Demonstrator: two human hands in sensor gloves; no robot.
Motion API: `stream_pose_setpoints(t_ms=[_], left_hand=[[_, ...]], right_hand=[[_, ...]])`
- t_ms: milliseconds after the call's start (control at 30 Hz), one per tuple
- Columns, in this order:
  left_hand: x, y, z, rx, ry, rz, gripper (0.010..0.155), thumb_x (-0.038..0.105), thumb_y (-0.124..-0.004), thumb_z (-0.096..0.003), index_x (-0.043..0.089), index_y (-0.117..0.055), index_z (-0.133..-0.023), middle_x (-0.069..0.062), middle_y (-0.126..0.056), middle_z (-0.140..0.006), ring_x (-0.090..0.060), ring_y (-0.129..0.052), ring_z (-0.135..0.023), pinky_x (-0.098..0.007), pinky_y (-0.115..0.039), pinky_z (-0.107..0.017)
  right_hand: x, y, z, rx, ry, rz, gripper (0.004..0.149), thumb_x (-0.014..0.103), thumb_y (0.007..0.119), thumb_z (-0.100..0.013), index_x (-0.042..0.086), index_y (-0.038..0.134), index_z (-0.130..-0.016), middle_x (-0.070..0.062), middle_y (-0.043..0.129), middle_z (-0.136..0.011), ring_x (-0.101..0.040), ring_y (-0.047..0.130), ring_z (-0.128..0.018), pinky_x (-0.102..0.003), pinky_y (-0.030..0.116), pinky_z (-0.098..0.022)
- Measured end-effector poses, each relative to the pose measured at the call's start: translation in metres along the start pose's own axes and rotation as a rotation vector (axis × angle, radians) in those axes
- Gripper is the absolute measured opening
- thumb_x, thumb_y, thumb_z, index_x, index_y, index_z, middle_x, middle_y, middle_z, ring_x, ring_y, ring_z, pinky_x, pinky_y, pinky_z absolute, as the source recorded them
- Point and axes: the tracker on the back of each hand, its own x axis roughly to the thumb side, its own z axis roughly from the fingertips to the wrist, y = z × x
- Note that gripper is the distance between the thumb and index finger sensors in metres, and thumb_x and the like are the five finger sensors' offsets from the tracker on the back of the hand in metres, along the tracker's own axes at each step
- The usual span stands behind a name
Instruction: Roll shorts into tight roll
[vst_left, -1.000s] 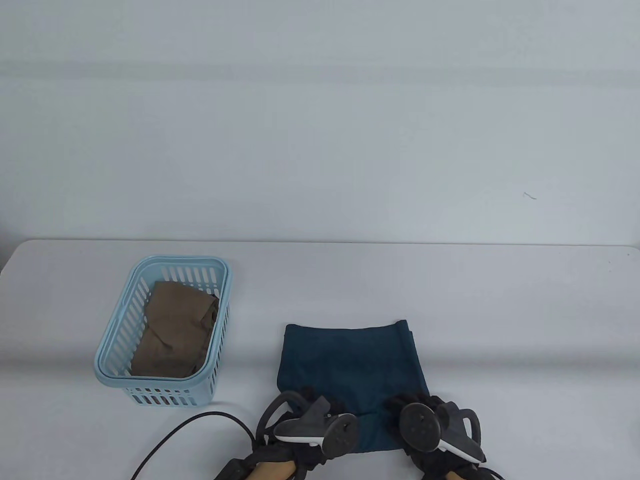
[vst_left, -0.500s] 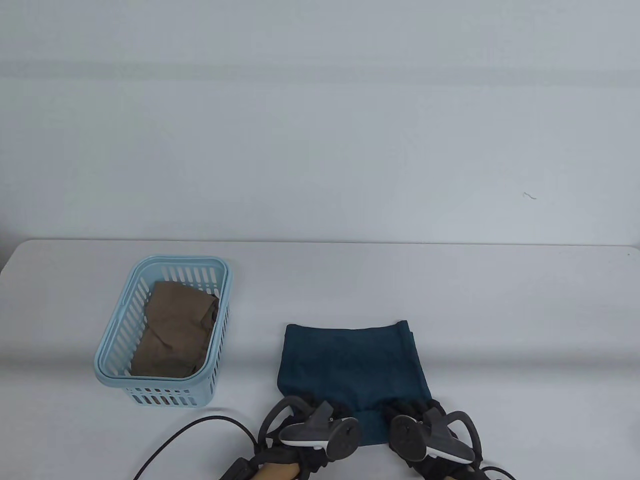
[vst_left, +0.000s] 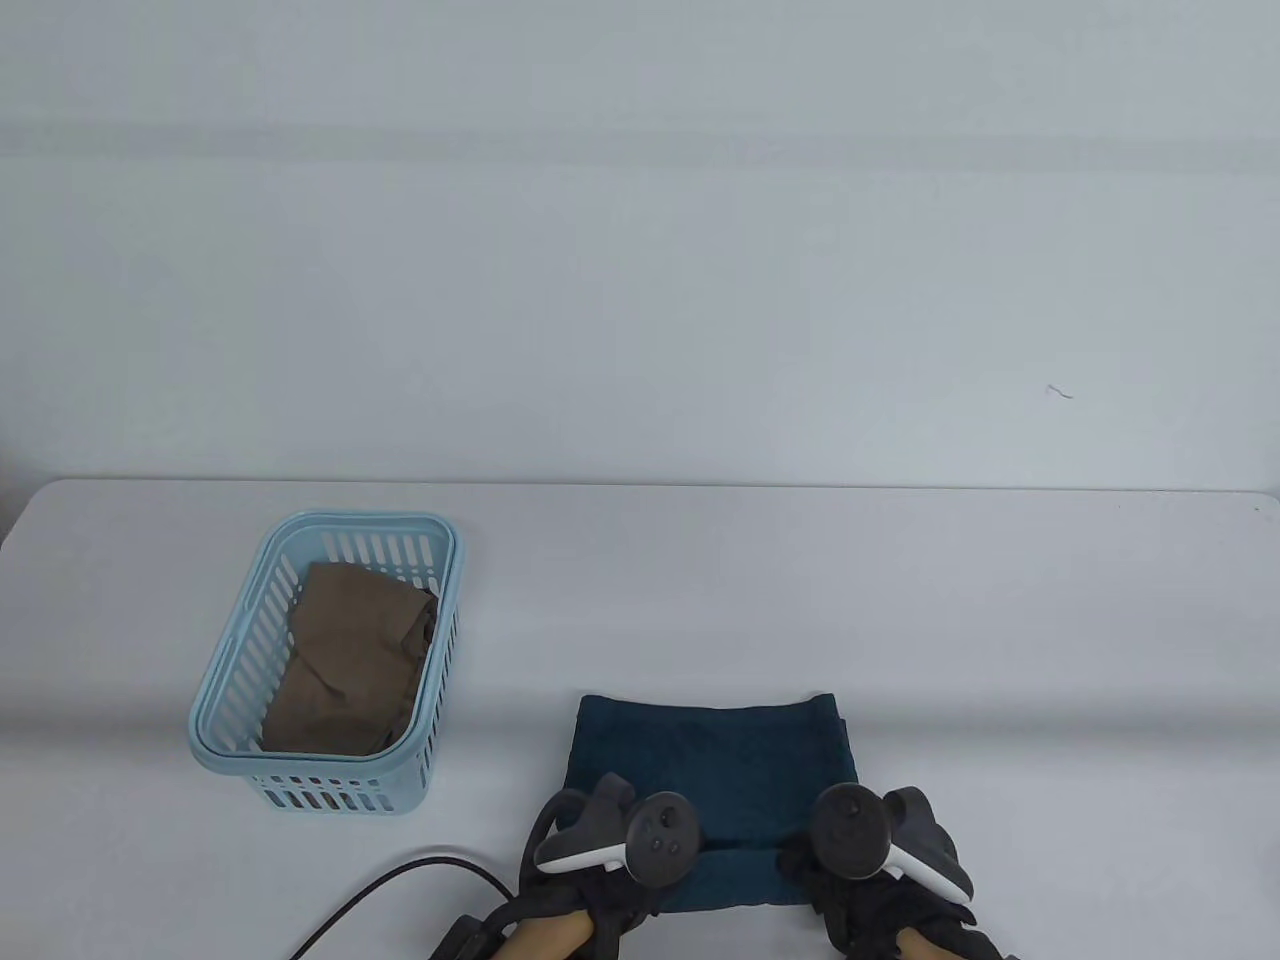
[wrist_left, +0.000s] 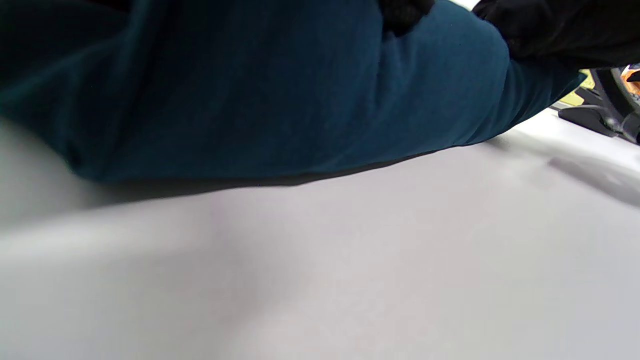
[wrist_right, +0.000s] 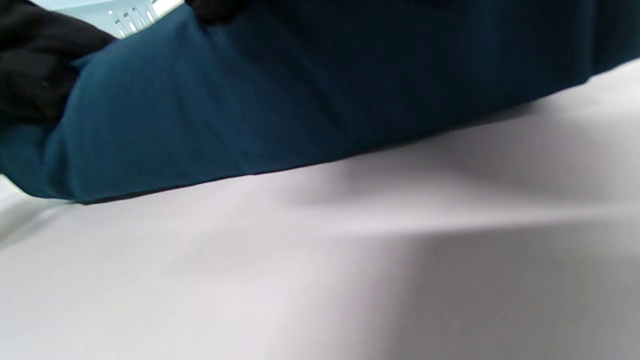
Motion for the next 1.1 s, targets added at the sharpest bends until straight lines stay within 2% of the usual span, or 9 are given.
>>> stream_pose_setpoints(t_ms=[67,167,233,300,367,533,800,1000,1100], left_hand=[[0.0,0.002,0.002,0.004,0.007,-0.016,0.057,0.032,-0.061,-0.0502,0.013,-0.064,-0.104,-0.006,-0.094,-0.082,-0.029,-0.096,-0.071,-0.071,-0.053,-0.067],[0.004,0.014,0.01,0.091,-0.026,-0.072,0.061,0.035,-0.069,-0.0498,0.011,-0.058,-0.105,-0.017,-0.074,-0.102,-0.04,-0.081,-0.09,-0.073,-0.047,-0.067],[0.01,0.022,0.015,0.113,-0.043,-0.074,0.055,0.037,-0.07,-0.0498,0.014,-0.066,-0.099,-0.019,-0.071,-0.103,-0.042,-0.076,-0.092,-0.073,-0.045,-0.068],[0.018,0.023,0.016,0.065,-0.049,-0.07,0.05,0.036,-0.07,-0.0501,0.014,-0.072,-0.095,-0.019,-0.069,-0.104,-0.043,-0.074,-0.093,-0.074,-0.043,-0.068],[0.022,0.018,0.013,-0.004,-0.025,-0.127,0.056,0.037,-0.071,-0.0502,0.011,-0.066,-0.1,-0.022,-0.063,-0.108,-0.046,-0.069,-0.097,-0.075,-0.04,-0.068],[0.02,0.007,0.008,-0.017,0.004,-0.218,0.067,0.038,-0.071,-0.0495,0.007,-0.055,-0.106,-0.025,-0.054,-0.111,-0.049,-0.061,-0.099,-0.075,-0.038,-0.067],[0.014,-0.01,-0.001,-0.032,0.028,-0.257,0.074,0.038,-0.072,-0.049,0.005,-0.043,-0.109,-0.027,-0.051,-0.111,-0.05,-0.059,-0.099,-0.074,-0.038,-0.068],[0.01,-0.012,-0.005,0.012,0.026,-0.272,0.071,0.036,-0.07,-0.0491,0.005,-0.044,-0.108,-0.024,-0.058,-0.108,-0.045,-0.068,-0.096,-0.071,-0.046,-0.069],[0.006,-0.005,-0.003,0.024,0.034,-0.206,0.068,0.035,-0.07,-0.0485,0.005,-0.052,-0.107,-0.022,-0.069,-0.106,-0.042,-0.077,-0.094,-0.07,-0.049,-0.069]], right_hand=[[0.001,0.001,0.0,-0.019,0.011,0.007,0.051,0.037,0.052,-0.051,0.009,0.075,-0.087,-0.016,0.082,-0.083,-0.038,0.078,-0.072,-0.072,0.04,-0.067],[0.001,0.002,-0.002,-0.069,0.036,0.042,0.05,0.038,0.052,-0.051,0.01,0.075,-0.086,-0.015,0.082,-0.082,-0.037,0.079,-0.071,-0.072,0.04,-0.067],[0.001,0.002,-0.003,-0.087,0.047,0.052,0.05,0.038,0.052,-0.051,0.01,0.075,-0.086,-0.015,0.082,-0.082,-0.037,0.078,-0.072,-0.072,0.04,-0.067],[0.003,0.002,-0.004,-0.115,0.054,0.076,0.05,0.038,0.053,-0.051,0.011,0.074,-0.088,-0.015,0.08,-0.085,-0.038,0.076,-0.075,-0.073,0.038,-0.067],[0.005,0.0,-0.001,-0.147,0.043,0.109,0.051,0.038,0.054,-0.052,0.012,0.067,-0.094,-0.015,0.073,-0.094,-0.039,0.069,-0.085,-0.074,0.033,-0.067],[0.01,-0.009,0.012,-0.238,-0.028,0.183,0.058,0.04,0.063,-0.05,0.014,0.054,-0.1,-0.014,0.059,-0.103,-0.04,0.056,-0.094,-0.073,0.028,-0.068],[0.003,0.007,0.005,-0.017,-0.009,0.31,0.072,0.045,0.069,-0.047,0.014,0.038,-0.105,-0.016,0.037,-0.109,-0.043,0.034,-0.099,-0.073,0.018,-0.068],[0.004,0.011,0.001,-0.093,-0.033,0.353,0.065,0.039,0.068,-0.047,0.013,0.046,-0.103,-0.014,0.049,-0.107,-0.04,0.046,-0.098,-0.071,0.026,-0.069],[0.001,0.006,0.001,-0.092,-0.045,0.26,0.061,0.037,0.065,-0.049,0.013,0.052,-0.103,-0.015,0.054,-0.106,-0.04,0.051,-0.097,-0.072,0.028,-0.068]])
